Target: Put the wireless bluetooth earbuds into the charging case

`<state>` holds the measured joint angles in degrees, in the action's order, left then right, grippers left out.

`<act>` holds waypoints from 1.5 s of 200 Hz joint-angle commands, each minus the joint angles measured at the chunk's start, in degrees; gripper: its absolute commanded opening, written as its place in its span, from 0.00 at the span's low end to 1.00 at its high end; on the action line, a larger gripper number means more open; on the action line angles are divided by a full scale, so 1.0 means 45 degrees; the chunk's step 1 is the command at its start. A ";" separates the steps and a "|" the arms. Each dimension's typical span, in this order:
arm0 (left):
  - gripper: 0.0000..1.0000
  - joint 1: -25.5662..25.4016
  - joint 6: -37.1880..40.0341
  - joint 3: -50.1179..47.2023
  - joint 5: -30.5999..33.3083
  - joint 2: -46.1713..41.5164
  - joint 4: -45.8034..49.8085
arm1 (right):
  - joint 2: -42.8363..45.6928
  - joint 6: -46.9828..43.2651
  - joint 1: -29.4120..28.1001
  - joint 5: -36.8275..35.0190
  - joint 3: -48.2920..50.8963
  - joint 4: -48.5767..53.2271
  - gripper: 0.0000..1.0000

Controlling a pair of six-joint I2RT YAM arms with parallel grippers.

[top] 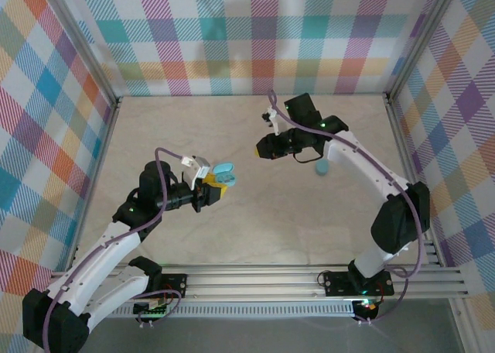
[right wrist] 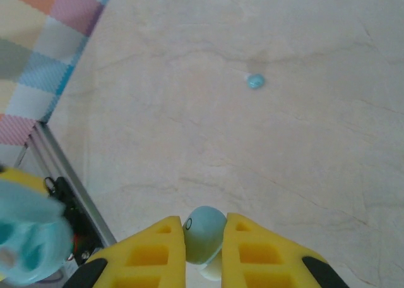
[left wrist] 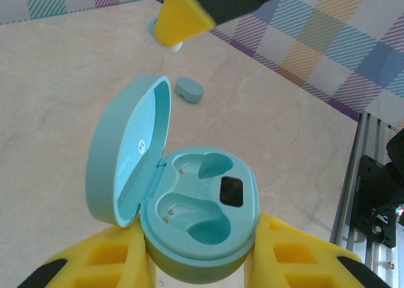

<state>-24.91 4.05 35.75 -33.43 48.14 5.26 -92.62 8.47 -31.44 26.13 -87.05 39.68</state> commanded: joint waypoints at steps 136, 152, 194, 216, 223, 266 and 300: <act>0.00 0.0165 0.0290 -0.0795 -0.1081 -0.0102 -0.2569 | 0.1039 -0.3684 -0.2462 0.2755 -0.0767 0.0369 0.17; 0.00 0.0164 0.0271 -0.0805 -0.1152 -0.0132 -0.2594 | 0.0824 -0.3963 -0.2599 0.2826 -0.0843 0.0673 0.17; 0.00 0.0173 0.0310 -0.0776 -0.1308 -0.0324 -0.2477 | 0.0116 -0.4427 -0.2837 0.2271 -0.1488 0.1606 0.17; 0.00 0.0179 0.0271 -0.0795 -0.1523 -0.0383 -0.2516 | -0.0165 -0.4719 -0.2876 0.1980 -0.1886 0.2065 0.17; 0.00 0.0164 0.0242 -0.0795 -0.1572 -0.0400 -0.2527 | -0.0225 -0.4798 -0.2886 0.1921 -0.1940 0.2162 0.17; 0.00 0.0164 0.0315 -0.0722 -0.1852 -0.0463 -0.2360 | -0.0393 -0.5007 -0.2930 0.1404 -0.1948 0.2383 0.17; 0.00 0.0164 0.0310 -0.0625 -0.2061 -0.0446 -0.2345 | -0.0509 -0.5124 -0.3013 0.1229 -0.1946 0.2524 0.18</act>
<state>-24.82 4.34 32.69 -39.83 47.03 -3.18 -93.95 -12.75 -44.36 32.47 -94.11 49.30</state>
